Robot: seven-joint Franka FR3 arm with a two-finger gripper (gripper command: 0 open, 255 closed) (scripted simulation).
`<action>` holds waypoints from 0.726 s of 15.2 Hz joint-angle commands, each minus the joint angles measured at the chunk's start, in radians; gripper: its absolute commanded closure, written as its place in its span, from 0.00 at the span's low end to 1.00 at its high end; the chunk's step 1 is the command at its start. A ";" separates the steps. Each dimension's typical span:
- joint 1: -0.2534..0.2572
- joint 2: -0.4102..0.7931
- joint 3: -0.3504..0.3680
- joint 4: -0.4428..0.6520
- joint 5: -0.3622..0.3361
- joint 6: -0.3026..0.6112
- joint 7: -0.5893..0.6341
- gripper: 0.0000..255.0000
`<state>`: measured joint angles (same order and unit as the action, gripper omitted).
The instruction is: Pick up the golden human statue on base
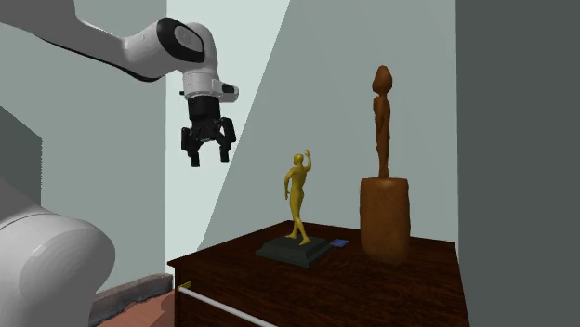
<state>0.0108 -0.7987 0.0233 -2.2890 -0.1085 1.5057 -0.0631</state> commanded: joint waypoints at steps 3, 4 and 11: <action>-0.004 0.046 -0.020 0.013 -0.008 0.066 -0.013 0.00; -0.006 0.070 -0.030 0.022 -0.011 0.098 -0.020 0.00; -0.013 0.250 -0.097 0.114 -0.012 0.302 -0.071 0.00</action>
<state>-0.0026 -0.5765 -0.0663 -2.1883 -0.1225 1.7751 -0.1291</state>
